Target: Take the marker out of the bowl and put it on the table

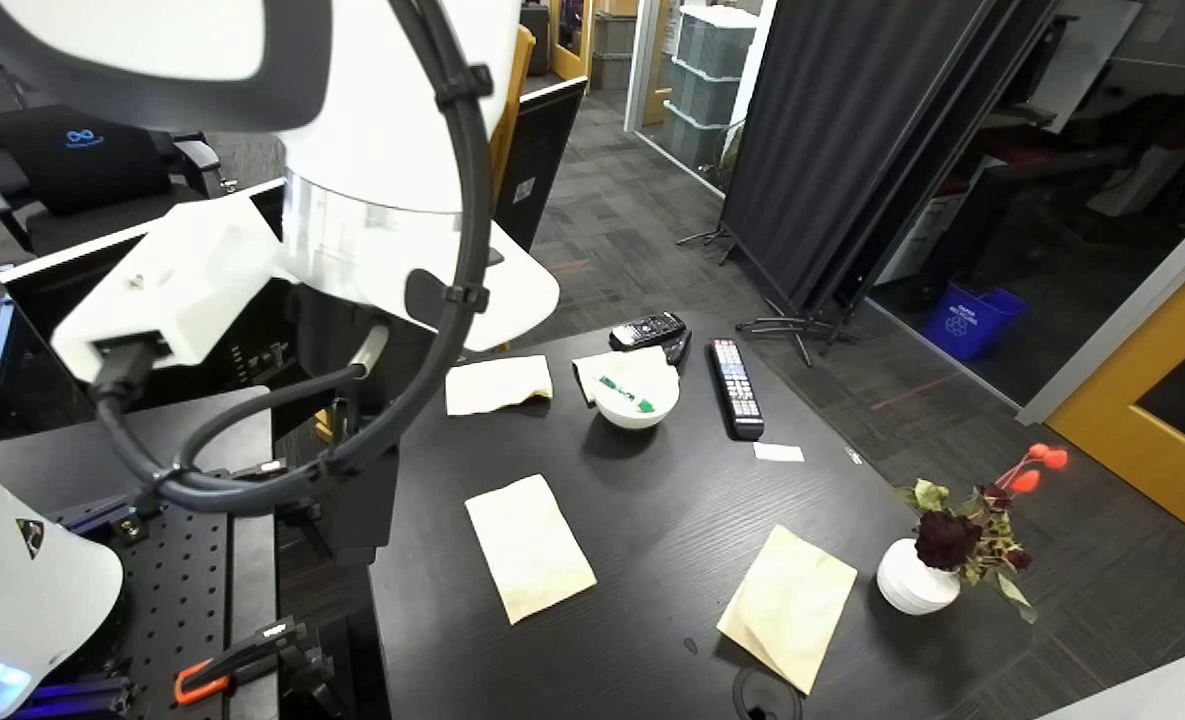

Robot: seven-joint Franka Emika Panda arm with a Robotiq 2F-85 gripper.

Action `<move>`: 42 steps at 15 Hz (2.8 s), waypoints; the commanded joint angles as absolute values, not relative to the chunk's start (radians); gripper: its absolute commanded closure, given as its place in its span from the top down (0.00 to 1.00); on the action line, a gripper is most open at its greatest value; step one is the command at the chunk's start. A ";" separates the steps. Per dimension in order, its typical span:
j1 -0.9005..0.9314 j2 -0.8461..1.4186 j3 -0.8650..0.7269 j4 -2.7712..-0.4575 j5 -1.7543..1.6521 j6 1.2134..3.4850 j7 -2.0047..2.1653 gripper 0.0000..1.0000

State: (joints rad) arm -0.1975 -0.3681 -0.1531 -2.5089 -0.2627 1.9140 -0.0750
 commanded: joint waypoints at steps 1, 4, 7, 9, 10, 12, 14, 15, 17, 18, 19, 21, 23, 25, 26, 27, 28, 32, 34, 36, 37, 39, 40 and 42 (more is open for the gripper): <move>-0.174 -0.339 -0.151 -2.488 -0.241 1.942 -0.072 1.00; -0.136 -0.288 -0.128 -2.457 -0.183 2.033 -0.035 1.00; -0.091 -0.219 -0.075 -2.424 -0.127 2.161 0.048 1.00; -0.061 -0.162 -0.035 -2.394 -0.092 2.240 0.123 1.00; -0.047 -0.132 -0.012 -2.375 -0.084 2.274 0.169 1.00; -0.024 -0.071 0.027 -2.340 -0.081 2.357 0.262 1.00; -0.005 -0.007 0.052 -2.298 -0.098 2.424 0.362 1.00; 0.003 0.027 0.061 -2.277 -0.120 2.450 0.416 1.00; 0.023 0.093 0.062 -2.232 -0.141 2.473 0.503 1.00; 0.034 0.122 0.058 -2.214 -0.142 2.480 0.525 1.00; 0.046 0.153 0.052 -2.195 -0.148 2.489 0.556 1.00; 0.067 0.205 0.037 -2.160 -0.146 2.499 0.594 1.00; 0.081 0.257 0.022 -2.127 -0.131 2.529 0.613 1.00; 0.093 0.304 0.004 -2.091 -0.120 2.550 0.629 1.00; 0.094 0.327 -0.002 -2.075 -0.106 2.564 0.623 1.00; 0.098 0.349 -0.011 -2.056 -0.097 2.571 0.622 1.00; 0.100 0.371 -0.018 -2.038 -0.086 2.575 0.618 1.00; 0.112 0.453 -0.044 -1.966 -0.060 2.572 0.613 1.00; 0.120 0.488 -0.053 -1.942 -0.053 2.570 0.615 1.00; 0.122 0.520 -0.057 -1.921 -0.042 2.571 0.611 1.00; 0.125 0.537 -0.059 -1.910 -0.035 2.574 0.608 1.00; 0.130 0.567 -0.063 -1.889 -0.021 2.577 0.607 1.00; 0.134 0.583 -0.067 -1.876 -0.018 2.580 0.608 1.00; 0.137 0.609 -0.071 -1.854 -0.007 2.578 0.606 1.00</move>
